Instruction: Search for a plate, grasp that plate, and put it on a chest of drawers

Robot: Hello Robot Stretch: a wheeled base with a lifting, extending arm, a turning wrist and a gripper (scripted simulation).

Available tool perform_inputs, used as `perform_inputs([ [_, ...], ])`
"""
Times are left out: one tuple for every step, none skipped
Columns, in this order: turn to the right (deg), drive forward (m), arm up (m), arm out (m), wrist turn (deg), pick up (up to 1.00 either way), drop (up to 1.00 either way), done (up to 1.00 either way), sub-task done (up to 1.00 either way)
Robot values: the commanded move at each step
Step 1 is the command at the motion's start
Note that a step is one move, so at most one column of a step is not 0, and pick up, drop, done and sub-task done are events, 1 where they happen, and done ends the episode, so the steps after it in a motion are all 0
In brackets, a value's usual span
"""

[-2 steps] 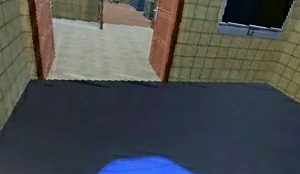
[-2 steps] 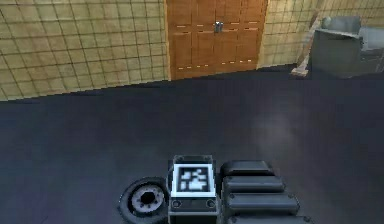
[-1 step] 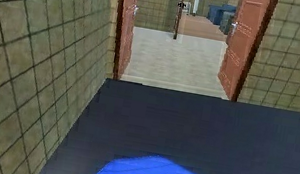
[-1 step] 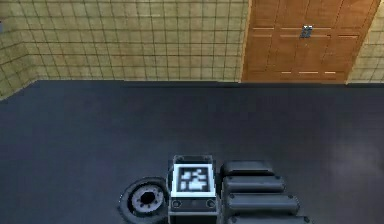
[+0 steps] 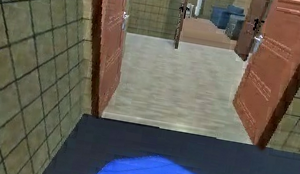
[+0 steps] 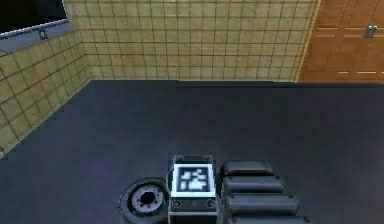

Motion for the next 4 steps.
perform_inputs([
  [0.0,1.0,0.0,0.0,0.0,0.0,0.0,0.0,0.0],
  [0.0,1.0,0.0,0.0,0.0,0.0,0.0,0.0,0.0],
  [0.0,1.0,0.0,0.0,0.0,0.0,0.0,0.0,0.0],
  [0.0,1.0,0.0,0.0,0.0,0.0,0.0,0.0,0.0],
])
